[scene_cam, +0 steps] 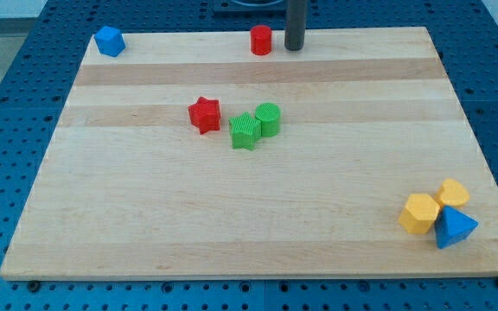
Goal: Move the green circle to the top right corner of the board
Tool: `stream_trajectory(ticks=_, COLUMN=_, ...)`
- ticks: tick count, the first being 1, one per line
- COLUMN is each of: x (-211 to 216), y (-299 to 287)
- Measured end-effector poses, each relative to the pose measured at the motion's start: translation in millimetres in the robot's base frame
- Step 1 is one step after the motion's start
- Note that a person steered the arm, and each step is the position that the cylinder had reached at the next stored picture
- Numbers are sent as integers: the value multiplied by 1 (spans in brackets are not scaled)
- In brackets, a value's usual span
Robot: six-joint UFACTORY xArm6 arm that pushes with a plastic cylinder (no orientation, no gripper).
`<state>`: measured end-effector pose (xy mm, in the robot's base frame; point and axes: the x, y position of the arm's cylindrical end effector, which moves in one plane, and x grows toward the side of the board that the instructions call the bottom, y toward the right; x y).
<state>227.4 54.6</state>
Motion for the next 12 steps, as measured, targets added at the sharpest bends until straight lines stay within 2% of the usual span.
stream_trajectory(ticks=2, x=0, y=-41)
stream_trajectory(ticks=4, x=50, y=-37)
stream_trajectory(ticks=7, x=53, y=-42)
stream_trajectory(ticks=8, x=84, y=-48)
stream_trajectory(ticks=9, x=96, y=-109)
stream_trajectory(ticks=10, x=133, y=-124)
stream_trajectory(ticks=11, x=143, y=-96)
stream_trajectory(ticks=12, x=175, y=-51)
